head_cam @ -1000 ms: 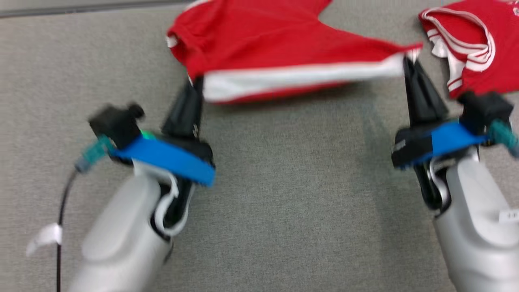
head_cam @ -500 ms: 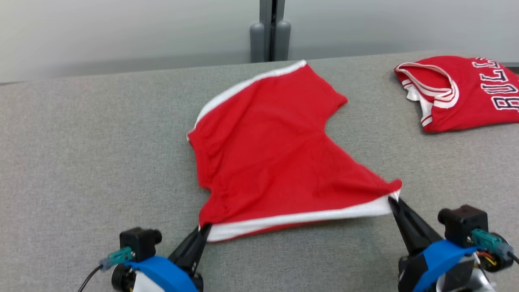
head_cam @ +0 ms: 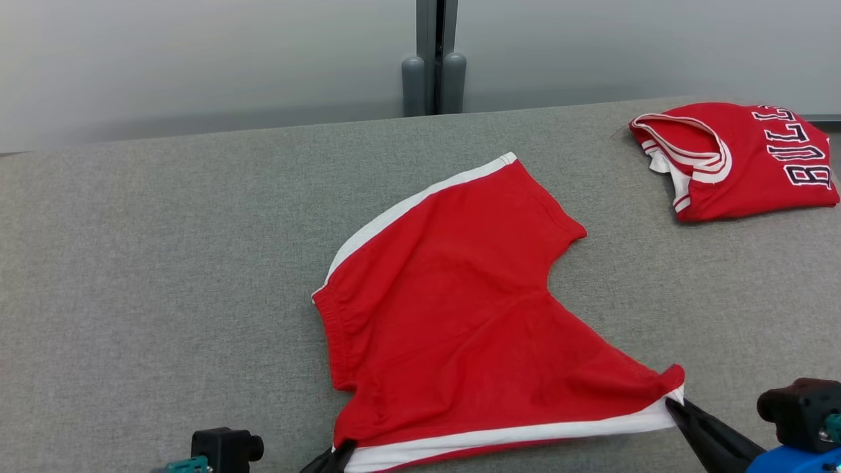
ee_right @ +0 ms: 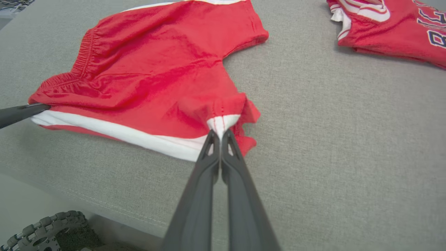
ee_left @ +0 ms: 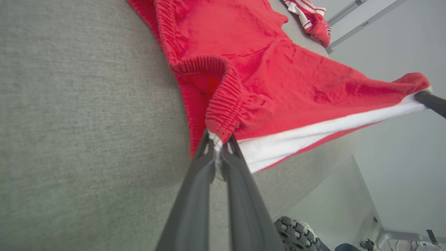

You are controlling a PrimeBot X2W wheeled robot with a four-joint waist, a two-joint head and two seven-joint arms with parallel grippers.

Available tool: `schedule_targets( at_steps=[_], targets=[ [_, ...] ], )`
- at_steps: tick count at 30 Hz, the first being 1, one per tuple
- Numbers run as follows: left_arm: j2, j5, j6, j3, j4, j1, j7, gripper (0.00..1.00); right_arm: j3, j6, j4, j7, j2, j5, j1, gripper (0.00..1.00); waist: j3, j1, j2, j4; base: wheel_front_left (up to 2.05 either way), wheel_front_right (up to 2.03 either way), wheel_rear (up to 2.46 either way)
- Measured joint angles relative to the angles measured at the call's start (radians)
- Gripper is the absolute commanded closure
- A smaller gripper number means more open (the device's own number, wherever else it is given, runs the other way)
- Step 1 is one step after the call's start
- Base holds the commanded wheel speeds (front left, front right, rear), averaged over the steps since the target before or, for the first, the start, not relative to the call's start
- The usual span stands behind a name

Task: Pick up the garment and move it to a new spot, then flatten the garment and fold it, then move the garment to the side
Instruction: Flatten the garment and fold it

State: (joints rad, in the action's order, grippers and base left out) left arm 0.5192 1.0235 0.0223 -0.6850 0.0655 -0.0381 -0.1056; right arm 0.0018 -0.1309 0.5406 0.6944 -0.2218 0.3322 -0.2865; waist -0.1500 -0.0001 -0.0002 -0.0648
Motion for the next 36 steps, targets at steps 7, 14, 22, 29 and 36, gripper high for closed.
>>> schedule_targets(
  at_steps=[7,14,22,29,36],
  targets=[
    [-0.001,0.018,0.022,0.039,0.123,-0.002,0.02,1.0,-0.032,0.0,0.004,-0.014,0.009,-0.028,0.03,1.0,-0.007,0.0,0.0001,0.009,0.0,0.0,0.0],
    [-0.067,0.003,0.019,0.048,0.065,0.132,0.021,1.0,0.005,0.0,-0.143,-0.092,-0.053,-0.042,0.221,1.0,-0.033,0.0001,0.0003,0.016,0.0,0.0,0.0],
    [-0.189,-0.018,0.013,0.063,-0.098,0.327,0.046,1.0,0.076,0.0,-0.35,-0.155,-0.114,-0.006,0.497,1.0,-0.098,0.0002,0.0003,0.049,0.0,0.0,0.0],
    [-0.268,-0.045,0.044,0.085,-0.236,0.445,0.092,1.0,0.112,0.0,-0.557,-0.244,-0.109,-0.013,0.715,1.0,-0.158,0.0002,0.0004,0.087,0.0,0.0,0.0],
    [-0.328,-0.066,0.081,0.095,-0.332,0.525,0.132,1.0,0.12,0.0,-0.75,-0.34,-0.069,-0.051,0.879,1.0,-0.213,0.0003,0.0004,0.123,0.0,0.0,0.0]
  ],
)
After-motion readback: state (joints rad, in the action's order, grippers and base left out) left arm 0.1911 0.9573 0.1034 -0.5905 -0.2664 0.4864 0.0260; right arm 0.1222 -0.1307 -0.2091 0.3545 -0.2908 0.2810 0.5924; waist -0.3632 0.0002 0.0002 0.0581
